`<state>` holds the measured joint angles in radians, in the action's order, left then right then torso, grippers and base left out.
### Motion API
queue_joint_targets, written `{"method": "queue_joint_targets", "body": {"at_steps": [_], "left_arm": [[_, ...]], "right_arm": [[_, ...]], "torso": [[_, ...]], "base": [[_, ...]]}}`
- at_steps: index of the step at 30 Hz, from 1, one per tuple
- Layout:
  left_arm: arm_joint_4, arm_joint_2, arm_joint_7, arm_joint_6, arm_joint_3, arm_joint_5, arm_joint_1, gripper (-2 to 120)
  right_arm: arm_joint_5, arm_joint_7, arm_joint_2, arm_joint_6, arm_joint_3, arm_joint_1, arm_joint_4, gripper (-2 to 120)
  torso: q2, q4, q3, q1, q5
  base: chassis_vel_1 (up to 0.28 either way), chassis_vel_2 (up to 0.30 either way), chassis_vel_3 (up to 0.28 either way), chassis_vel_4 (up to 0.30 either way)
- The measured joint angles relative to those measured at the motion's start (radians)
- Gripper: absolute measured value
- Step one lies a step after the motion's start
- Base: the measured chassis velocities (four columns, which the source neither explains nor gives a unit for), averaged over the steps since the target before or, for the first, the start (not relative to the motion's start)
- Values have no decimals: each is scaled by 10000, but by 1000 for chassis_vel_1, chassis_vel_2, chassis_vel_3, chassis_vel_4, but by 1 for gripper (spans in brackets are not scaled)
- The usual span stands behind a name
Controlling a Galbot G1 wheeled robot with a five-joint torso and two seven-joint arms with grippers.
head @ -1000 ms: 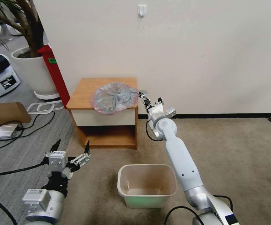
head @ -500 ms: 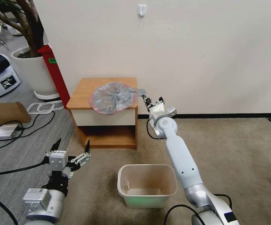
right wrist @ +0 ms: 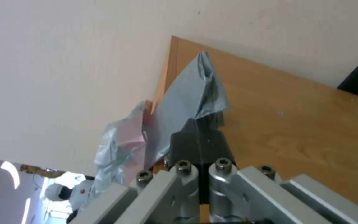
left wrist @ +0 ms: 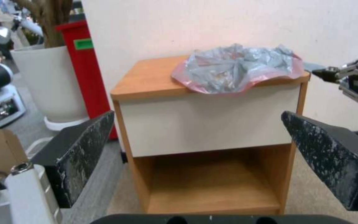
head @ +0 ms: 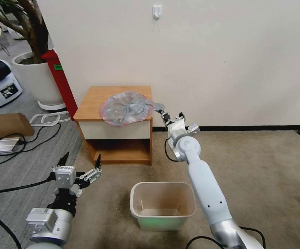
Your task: Pick up the garbage bag from the table and place it over the trash can.
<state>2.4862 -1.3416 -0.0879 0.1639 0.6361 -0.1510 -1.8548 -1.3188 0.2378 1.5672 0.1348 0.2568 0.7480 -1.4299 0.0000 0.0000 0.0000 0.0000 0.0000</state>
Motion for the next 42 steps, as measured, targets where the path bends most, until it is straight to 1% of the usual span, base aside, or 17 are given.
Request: {"method": "queue_joint_targets", "body": {"at_steps": [7,12,14,17,18,19,22,23,26,27,29,30,31,33,39,41,42], "left_arm": [[0,4,0,-1,35,-2,2,100],[-91,-8,117,-39,6,66,24,100],[-122,-9,220,-86,-41,168,43,100],[-130,4,246,-93,-61,189,65,100],[-137,18,253,-110,-59,193,76,100],[-137,18,253,-110,-59,193,76,100],[-141,24,255,-122,-35,193,62,100],[-141,24,255,-122,-35,193,62,100],[-135,29,272,-128,-35,209,41,100],[-135,29,272,-128,-35,209,41,100],[-123,29,287,-131,-44,224,35,100],[-116,29,307,-135,-61,244,31,100],[-116,29,307,-135,-61,244,31,100],[-95,29,322,-142,-67,257,23,100],[-43,40,333,-148,-10,259,6,100],[-39,41,333,-149,6,258,4,100],[-39,41,333,-149,6,258,4,100]], "right_arm": [[53,130,12,48,19,241,-326,3],[-18,248,-15,-6,75,587,-820,18],[-52,343,-19,-49,93,791,-1031,30],[-93,368,-8,-58,153,864,-1056,39],[-107,368,21,-67,234,849,-951,43],[-107,368,21,-67,234,849,-951,43],[-82,361,57,-68,338,572,-537,59],[-82,361,57,-68,338,572,-537,59],[-63,331,111,-68,373,245,-168,73],[-63,331,111,-68,373,245,-168,73],[-65,300,122,-53,370,73,-19,80],[-64,209,130,-40,349,-93,158,88],[-64,209,130,-40,349,-93,158,88],[-52,122,205,-26,334,-358,454,97],[-69,-14,369,-11,379,-774,912,100],[-82,-56,393,-10,380,-826,980,92],[-82,-56,393,-10,380,-826,980,92]], "torso": [[0,1,0,0,0],[0,1,0,0,0],[0,0,0,0,0],[0,0,0,0,0],[0,0,0,0,0],[0,0,0,0,0],[0,0,0,0,0],[0,0,0,0,0],[0,1,0,0,0],[0,1,0,0,0],[1,0,0,0,0],[2,0,0,0,-1],[2,0,0,0,-1],[1,0,1,0,0],[1,1,1,0,-1],[1,1,1,0,0],[1,1,1,0,0]], "base": [[0,0,0,0],[0,0,0,0],[0,0,0,0],[0,0,0,0],[0,0,0,0],[0,0,0,0],[0,0,0,0],[0,0,0,0],[0,0,0,0],[0,0,0,0],[0,0,0,0],[0,0,0,0],[0,0,0,0],[0,0,0,0],[0,0,0,0],[0,0,0,0],[0,0,0,0]]}}
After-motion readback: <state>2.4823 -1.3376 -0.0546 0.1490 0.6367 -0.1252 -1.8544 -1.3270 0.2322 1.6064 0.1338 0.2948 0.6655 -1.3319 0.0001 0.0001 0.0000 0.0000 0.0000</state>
